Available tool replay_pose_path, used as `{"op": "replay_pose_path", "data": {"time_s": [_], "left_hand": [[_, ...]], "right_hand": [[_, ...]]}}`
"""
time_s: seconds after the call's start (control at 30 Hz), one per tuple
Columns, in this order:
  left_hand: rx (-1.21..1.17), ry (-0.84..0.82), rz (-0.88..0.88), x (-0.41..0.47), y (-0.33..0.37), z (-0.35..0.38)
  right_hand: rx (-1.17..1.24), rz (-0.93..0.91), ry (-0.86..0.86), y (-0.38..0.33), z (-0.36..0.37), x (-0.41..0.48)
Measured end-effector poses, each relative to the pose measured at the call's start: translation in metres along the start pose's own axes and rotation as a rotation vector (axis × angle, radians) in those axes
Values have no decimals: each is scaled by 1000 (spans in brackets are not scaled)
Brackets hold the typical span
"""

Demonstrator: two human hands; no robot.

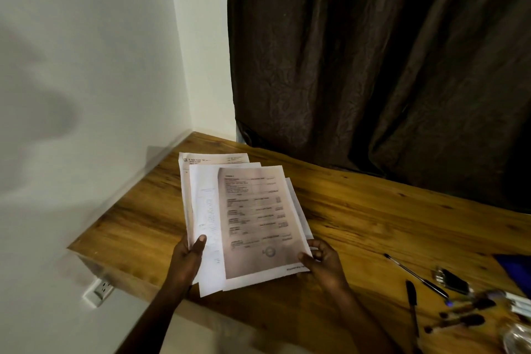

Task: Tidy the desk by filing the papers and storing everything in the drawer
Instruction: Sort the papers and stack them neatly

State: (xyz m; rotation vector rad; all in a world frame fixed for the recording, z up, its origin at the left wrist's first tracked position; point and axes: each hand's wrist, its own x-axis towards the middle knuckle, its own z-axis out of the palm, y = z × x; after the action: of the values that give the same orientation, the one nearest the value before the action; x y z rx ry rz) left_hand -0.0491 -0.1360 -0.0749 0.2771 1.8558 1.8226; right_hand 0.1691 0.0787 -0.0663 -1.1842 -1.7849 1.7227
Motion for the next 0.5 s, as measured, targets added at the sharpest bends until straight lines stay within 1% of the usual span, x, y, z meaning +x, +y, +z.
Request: {"op": "replay_pose_path", "data": {"time_s": [0.2, 0.4, 0.5], "left_hand": [[11, 2, 14, 0, 2, 0], [38, -8, 40, 0, 1, 0], [42, -26, 54, -1, 3, 1]], "right_hand": [[-74, -58, 5, 4, 8, 0], [-64, -21, -27, 8, 13, -3], [-30, -41, -64, 8, 14, -6]]}}
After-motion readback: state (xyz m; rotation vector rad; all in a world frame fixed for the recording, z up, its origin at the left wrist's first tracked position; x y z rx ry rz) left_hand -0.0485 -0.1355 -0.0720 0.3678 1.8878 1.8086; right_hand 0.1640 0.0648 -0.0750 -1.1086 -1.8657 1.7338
